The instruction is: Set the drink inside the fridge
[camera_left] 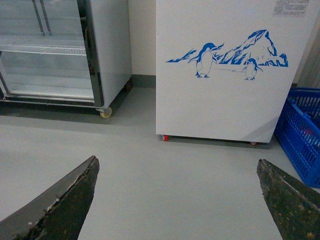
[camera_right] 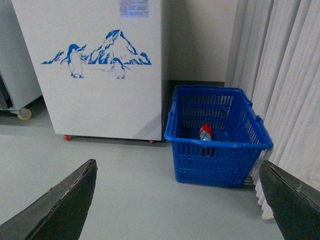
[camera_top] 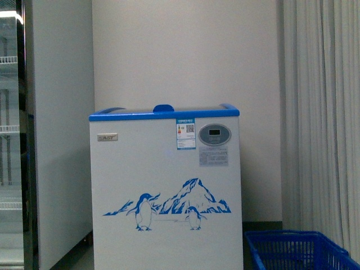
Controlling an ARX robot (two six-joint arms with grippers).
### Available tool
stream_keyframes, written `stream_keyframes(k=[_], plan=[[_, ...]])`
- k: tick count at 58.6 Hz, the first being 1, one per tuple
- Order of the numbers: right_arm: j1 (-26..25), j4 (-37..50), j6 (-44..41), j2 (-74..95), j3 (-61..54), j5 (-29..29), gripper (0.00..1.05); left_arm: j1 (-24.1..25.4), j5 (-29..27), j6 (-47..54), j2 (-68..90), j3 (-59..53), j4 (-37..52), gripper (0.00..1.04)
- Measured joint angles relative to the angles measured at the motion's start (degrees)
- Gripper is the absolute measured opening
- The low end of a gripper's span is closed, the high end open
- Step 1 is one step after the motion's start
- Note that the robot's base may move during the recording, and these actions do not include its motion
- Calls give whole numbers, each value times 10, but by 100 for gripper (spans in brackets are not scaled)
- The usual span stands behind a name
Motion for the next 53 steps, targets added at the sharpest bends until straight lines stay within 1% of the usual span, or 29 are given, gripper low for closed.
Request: stream_keyframes(k=[53], plan=[[0, 0, 0, 0, 0, 0, 97, 0, 0, 0, 0, 0, 0, 97]])
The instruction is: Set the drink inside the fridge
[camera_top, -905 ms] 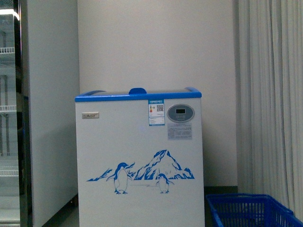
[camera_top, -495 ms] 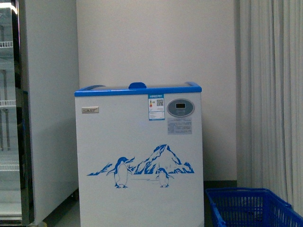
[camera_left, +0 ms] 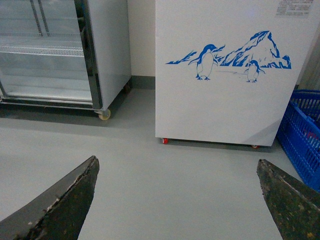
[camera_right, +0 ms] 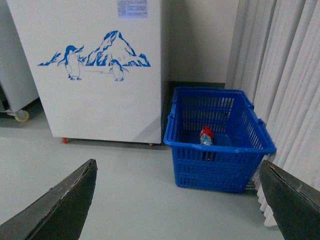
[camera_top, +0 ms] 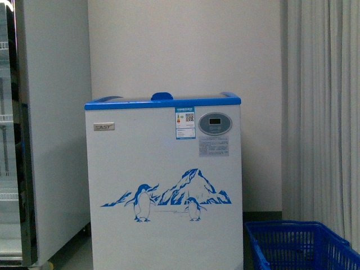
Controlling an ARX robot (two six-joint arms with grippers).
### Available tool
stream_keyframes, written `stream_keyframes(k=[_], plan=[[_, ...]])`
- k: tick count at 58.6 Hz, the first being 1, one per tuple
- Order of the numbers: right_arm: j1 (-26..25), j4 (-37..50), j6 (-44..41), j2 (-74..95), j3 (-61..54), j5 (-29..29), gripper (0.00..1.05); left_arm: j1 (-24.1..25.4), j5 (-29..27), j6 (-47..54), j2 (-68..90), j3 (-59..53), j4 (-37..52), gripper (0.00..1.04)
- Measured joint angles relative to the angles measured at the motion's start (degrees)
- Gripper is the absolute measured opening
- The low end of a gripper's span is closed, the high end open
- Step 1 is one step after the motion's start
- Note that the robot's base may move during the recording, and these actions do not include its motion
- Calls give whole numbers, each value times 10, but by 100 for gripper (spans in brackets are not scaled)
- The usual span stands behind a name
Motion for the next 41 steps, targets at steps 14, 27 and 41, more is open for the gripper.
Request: stream_keyframes(k=[14, 27, 41], plan=[[0, 0, 0, 0, 0, 0, 97, 0, 0, 0, 0, 0, 0, 97], [0, 0, 0, 0, 0, 0, 97, 0, 0, 0, 0, 0, 0, 97], [0, 0, 0, 0, 0, 0, 97, 0, 0, 0, 0, 0, 0, 97]])
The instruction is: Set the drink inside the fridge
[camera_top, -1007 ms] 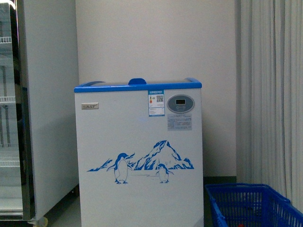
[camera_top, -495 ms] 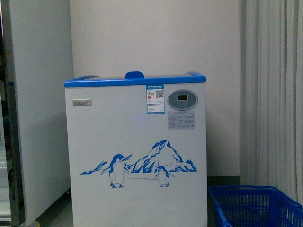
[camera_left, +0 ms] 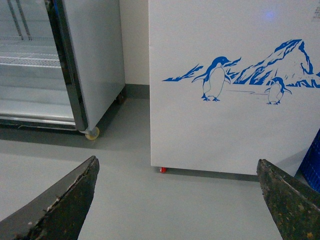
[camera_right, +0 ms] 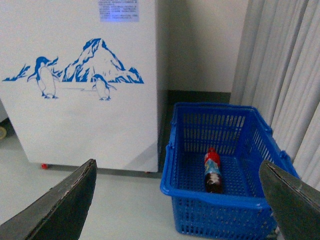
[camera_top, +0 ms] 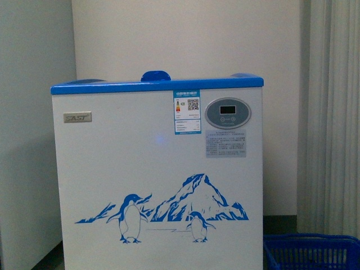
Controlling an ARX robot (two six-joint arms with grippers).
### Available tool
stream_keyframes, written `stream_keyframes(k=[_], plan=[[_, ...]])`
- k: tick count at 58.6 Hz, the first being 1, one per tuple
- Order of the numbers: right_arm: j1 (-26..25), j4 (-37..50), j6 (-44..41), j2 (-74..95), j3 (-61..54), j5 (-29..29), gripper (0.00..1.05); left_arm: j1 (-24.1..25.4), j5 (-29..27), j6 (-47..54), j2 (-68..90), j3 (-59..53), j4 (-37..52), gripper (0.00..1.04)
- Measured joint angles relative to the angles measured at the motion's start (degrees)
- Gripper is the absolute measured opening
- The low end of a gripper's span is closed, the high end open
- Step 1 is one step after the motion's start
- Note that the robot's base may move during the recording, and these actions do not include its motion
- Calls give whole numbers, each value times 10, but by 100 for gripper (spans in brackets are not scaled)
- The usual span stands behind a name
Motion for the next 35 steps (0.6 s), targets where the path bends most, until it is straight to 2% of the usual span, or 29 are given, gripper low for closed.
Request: stream_keyframes(k=[35], plan=[[0, 0, 0, 0, 0, 0, 97, 0, -1, 0, 0, 0, 0, 97]])
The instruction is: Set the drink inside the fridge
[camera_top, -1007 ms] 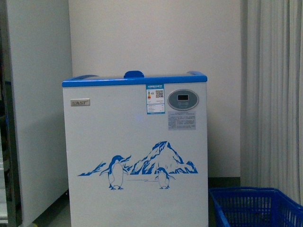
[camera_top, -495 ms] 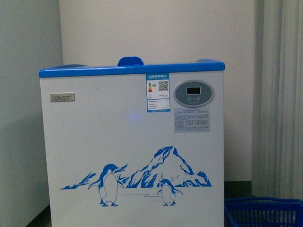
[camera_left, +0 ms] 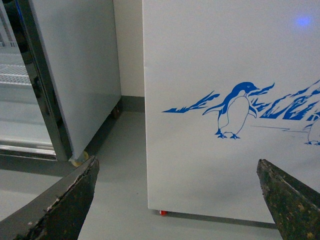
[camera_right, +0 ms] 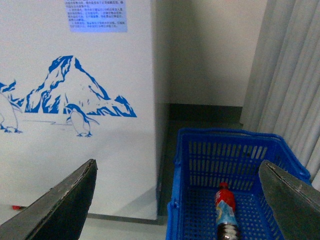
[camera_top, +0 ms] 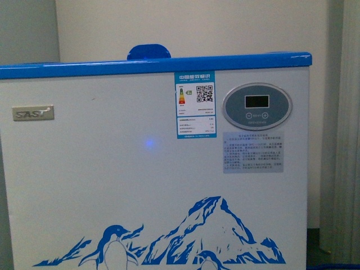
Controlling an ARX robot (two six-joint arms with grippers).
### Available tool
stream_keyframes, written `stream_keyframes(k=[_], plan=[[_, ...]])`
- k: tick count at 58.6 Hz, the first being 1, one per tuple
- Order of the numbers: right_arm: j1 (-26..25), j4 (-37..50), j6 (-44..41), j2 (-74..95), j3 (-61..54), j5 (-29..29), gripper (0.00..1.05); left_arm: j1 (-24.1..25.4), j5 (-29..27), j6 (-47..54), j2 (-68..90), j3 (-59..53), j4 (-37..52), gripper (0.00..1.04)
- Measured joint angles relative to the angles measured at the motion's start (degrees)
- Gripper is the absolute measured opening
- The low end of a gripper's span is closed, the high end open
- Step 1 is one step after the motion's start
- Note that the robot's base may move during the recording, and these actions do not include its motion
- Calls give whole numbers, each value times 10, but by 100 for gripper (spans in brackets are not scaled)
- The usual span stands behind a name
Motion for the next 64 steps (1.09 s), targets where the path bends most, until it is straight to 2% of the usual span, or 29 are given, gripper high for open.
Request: stream_keyframes(k=[14, 17, 20, 26, 31, 36, 50, 64], plan=[[0, -1, 0, 2, 0, 5, 97, 0, 0, 0, 0, 0, 0, 97], [17, -79, 27, 51, 30, 96, 97, 0, 0, 0, 1, 0, 0, 97], [-14, -104, 31, 147, 56, 156, 97, 0, 1, 0, 1, 0, 0, 97], [-89, -21, 11, 297, 67, 135, 97, 0, 0, 0, 1, 0, 0, 97], [-166, 124, -1, 494, 105, 94, 97, 0, 0, 0, 1, 0, 0, 97], [-202, 241, -10, 690, 164, 76, 97, 0, 0, 0, 1, 0, 0, 97], [-212, 336, 0, 1090, 320, 53, 97, 0, 0, 0, 1, 0, 0, 97], [-183, 379, 9, 1321, 463, 96, 97, 0, 0, 0, 1, 0, 0, 97]])
